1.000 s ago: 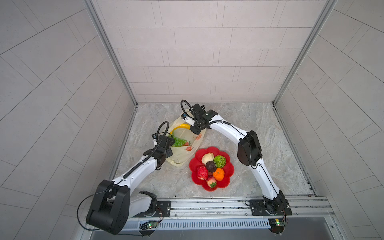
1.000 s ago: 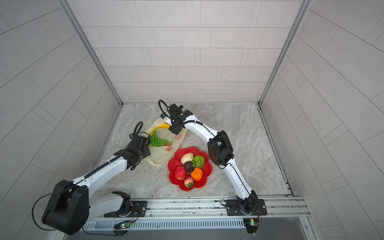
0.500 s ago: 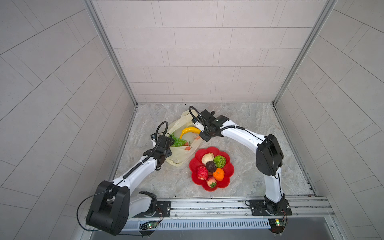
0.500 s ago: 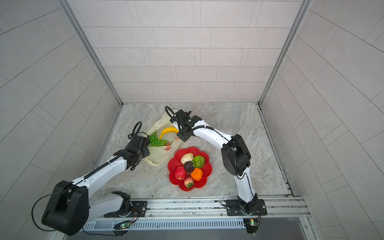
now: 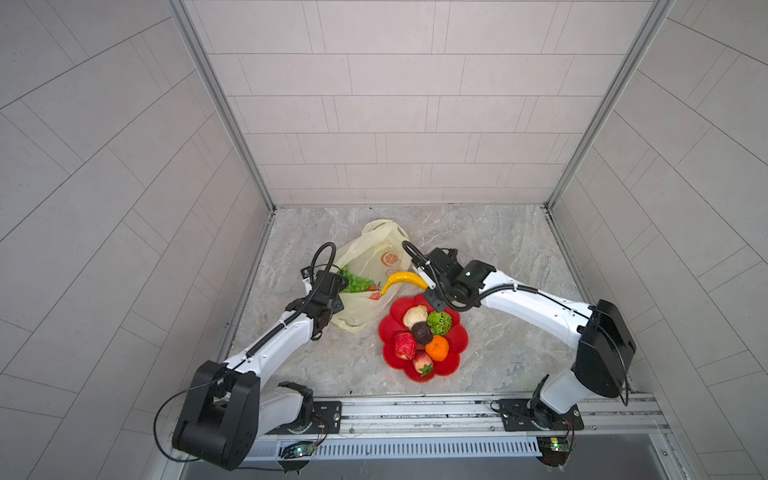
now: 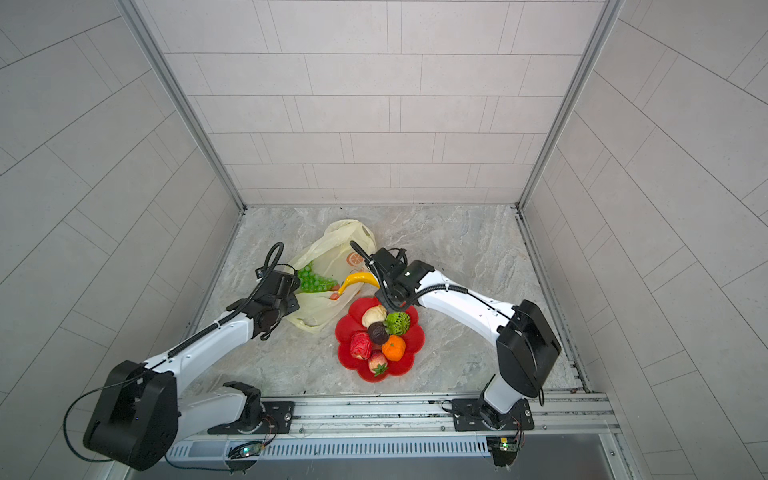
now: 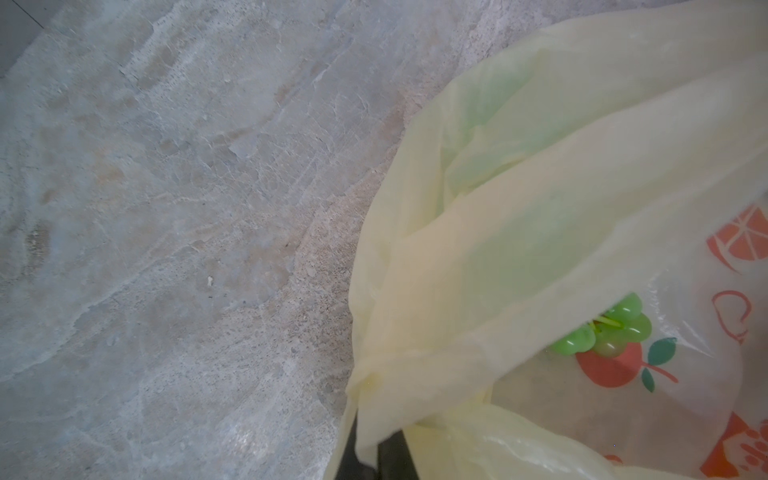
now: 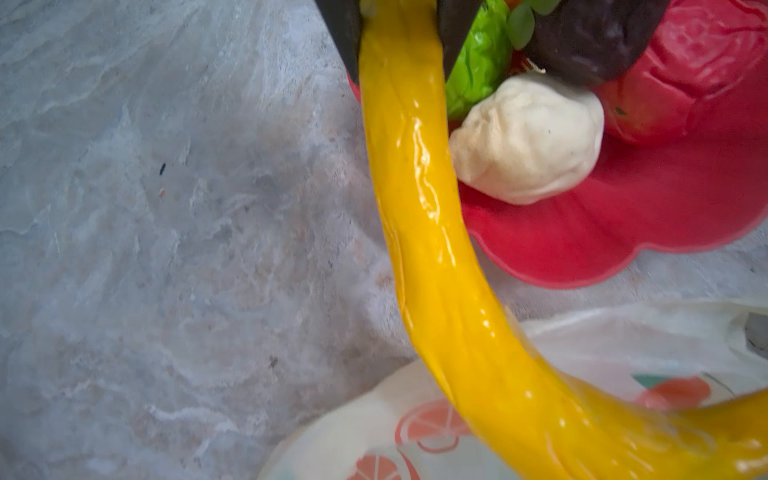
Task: Take the fake fruits out of the plastic bag
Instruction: 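Carry the banana with the right gripper over the red plate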
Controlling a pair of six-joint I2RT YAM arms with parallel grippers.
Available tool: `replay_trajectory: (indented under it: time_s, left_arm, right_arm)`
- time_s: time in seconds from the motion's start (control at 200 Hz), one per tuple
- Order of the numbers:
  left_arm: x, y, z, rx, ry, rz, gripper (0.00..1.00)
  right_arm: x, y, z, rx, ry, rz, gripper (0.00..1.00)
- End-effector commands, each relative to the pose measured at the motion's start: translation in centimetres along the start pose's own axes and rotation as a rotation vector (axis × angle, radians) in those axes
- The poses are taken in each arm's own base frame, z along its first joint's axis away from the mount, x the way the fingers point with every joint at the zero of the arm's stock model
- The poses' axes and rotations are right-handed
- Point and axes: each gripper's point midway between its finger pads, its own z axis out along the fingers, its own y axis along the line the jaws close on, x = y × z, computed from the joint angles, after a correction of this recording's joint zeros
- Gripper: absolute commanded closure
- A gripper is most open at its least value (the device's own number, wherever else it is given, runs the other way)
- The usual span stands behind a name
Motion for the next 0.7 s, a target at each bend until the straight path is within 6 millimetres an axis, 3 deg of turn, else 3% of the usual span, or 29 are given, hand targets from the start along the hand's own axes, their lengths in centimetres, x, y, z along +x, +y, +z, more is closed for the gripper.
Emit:
replay_trajectory:
  time_s: [0.0,0.06,0.31,0.695]
  left_arm:
    - [-0.1,0.3,0.0,-0.019,0.001,-0.004,1.0]
    - [-0.1,0.2,0.0,-0.018,0.003,-0.004,1.0]
    - [-0.1,0.3,0.0,-0.022,0.002,-0.003,1.0]
    - [-0.1,0.0,0.0,-0.007,0.011,-0.005,1.0]
  right_arm:
    - [2.1,-1.2,-1.3,0.05,0.004,0.049,0.83]
    - [2.8,-1.5,-1.4,0.061,0.009,0.052,0.83]
    - [2.7,-1.5,-1.1,0.079,0.018,0.061,0.83]
    - [8.2,-2.5,-1.1,0.182,0.084,0.353,0.83]
